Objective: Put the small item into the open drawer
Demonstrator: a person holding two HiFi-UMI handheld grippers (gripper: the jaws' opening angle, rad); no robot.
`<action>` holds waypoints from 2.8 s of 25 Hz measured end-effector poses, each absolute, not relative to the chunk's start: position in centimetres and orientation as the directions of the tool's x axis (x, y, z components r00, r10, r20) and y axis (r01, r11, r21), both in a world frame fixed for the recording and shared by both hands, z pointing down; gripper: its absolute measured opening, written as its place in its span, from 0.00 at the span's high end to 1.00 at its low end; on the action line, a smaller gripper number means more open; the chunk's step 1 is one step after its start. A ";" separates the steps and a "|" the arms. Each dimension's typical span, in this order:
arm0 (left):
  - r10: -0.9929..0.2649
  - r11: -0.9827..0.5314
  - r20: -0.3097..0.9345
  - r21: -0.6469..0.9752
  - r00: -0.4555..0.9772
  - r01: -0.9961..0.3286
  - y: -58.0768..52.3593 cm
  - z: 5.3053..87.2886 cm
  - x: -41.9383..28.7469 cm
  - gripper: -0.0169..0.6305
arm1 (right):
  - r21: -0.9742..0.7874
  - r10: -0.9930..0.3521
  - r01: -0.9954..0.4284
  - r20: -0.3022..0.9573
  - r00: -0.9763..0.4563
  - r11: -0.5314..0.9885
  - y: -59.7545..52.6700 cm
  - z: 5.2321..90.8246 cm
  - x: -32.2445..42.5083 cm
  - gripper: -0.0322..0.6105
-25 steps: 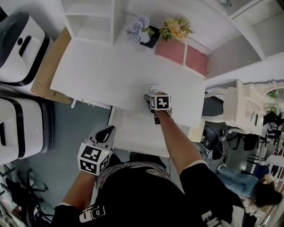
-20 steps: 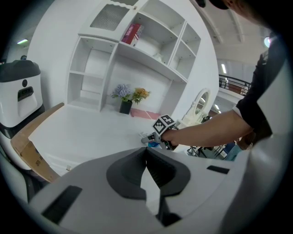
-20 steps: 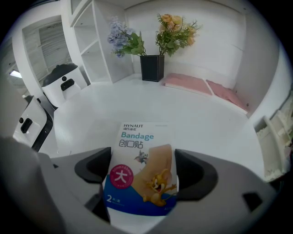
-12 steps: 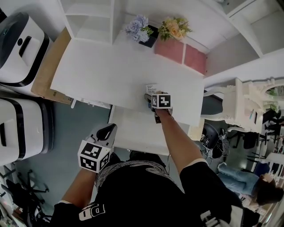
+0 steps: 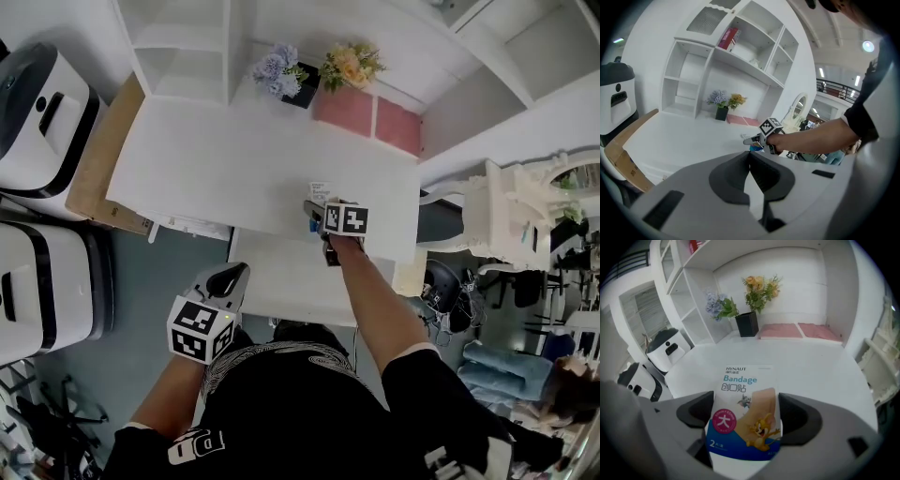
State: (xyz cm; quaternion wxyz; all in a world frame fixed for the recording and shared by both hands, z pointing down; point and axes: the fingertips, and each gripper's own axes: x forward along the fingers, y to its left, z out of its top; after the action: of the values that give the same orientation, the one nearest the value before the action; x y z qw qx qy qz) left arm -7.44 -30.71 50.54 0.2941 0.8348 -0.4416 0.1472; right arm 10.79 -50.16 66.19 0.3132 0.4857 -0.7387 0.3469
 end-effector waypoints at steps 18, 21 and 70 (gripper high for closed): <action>-0.587 -0.583 0.471 0.318 0.658 -0.748 -28.8 48.4 -5.4 0.95 | -0.591 -0.672 -0.780 0.493 -0.553 0.208 -41.9 54.9 10.2 0.28; -0.582 -0.594 0.472 0.309 0.662 -0.742 -28.6 48.3 -5.6 0.95 | -0.620 -0.689 -0.754 0.450 -0.568 0.216 -40.5 53.5 9.8 0.28; -0.517 -0.543 0.565 0.365 0.643 -0.757 -28.0 53.7 -4.4 0.95 | -0.212 -0.222 -0.882 0.919 -0.327 0.421 -30.6 77.5 13.5 0.28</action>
State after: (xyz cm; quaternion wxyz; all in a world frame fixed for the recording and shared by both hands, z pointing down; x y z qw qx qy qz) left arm -4.43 -28.04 53.70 0.3002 0.8553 -0.3722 0.1996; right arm 13.50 -30.59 77.51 0.4361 0.3828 -0.7212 0.3782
